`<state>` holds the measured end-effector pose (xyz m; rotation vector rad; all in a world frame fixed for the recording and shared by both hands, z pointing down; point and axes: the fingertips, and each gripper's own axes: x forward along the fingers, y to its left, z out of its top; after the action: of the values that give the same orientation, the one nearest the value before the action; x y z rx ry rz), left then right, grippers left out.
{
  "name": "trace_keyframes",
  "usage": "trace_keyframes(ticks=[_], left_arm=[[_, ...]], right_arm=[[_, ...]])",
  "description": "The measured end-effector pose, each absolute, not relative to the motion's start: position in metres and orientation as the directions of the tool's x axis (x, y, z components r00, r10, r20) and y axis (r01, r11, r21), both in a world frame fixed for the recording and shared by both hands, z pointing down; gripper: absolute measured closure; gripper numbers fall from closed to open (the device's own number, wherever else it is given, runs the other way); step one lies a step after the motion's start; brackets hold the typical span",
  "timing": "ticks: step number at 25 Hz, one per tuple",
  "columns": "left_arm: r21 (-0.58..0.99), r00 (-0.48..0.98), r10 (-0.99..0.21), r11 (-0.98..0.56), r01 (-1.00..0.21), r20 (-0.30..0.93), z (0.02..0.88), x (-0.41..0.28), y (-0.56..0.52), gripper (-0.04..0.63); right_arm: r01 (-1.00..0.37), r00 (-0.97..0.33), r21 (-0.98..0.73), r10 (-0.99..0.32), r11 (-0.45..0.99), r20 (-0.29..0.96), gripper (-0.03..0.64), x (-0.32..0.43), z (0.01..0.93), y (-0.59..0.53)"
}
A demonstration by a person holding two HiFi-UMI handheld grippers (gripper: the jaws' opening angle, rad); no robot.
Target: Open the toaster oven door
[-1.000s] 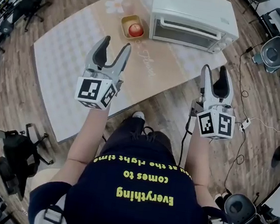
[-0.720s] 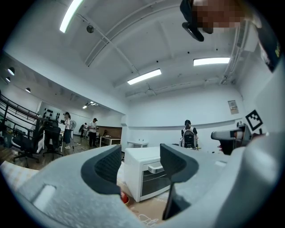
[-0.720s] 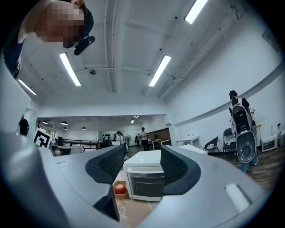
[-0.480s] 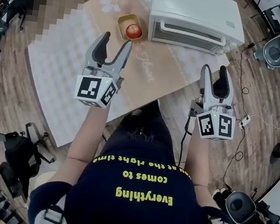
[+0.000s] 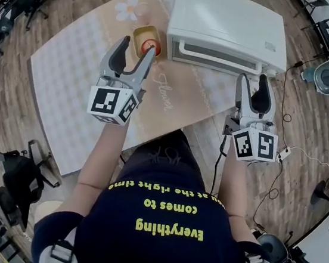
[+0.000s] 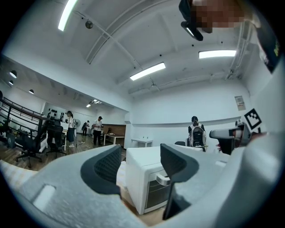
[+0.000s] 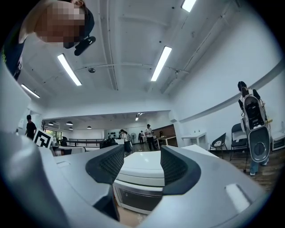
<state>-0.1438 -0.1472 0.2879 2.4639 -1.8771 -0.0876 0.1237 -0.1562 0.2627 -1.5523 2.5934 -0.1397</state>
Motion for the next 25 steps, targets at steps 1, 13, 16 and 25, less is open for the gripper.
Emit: trace_keyframes(ticks=[1,13,16,25], left_arm=[[0.067,0.260,-0.966,-0.260,-0.963,-0.018,0.288,-0.143,-0.152,0.322],[0.075,0.266,-0.964,-0.264,-0.962,0.022,0.308,-0.140,-0.194,0.321],[0.084,0.270,-0.962,-0.267,-0.960,0.029,0.312,-0.144,-0.200,0.321],[0.099,0.283,-0.958,-0.278,-0.955,0.039,0.331,-0.151,-0.212,0.319]], right_arm=[[-0.868,-0.476,-0.139,-0.878,0.478,-0.049,0.368,0.123,0.264,-0.162],[-0.871,-0.482,-0.126,-0.875,0.475,0.038,0.368,0.114,0.295,-0.203],[-0.883,-0.464,-0.123,-0.882,0.454,0.079,0.368,0.113,0.307,-0.208],[-0.917,-0.398,-0.066,-0.903,0.393,0.160,0.368,0.125,0.333,-0.222]])
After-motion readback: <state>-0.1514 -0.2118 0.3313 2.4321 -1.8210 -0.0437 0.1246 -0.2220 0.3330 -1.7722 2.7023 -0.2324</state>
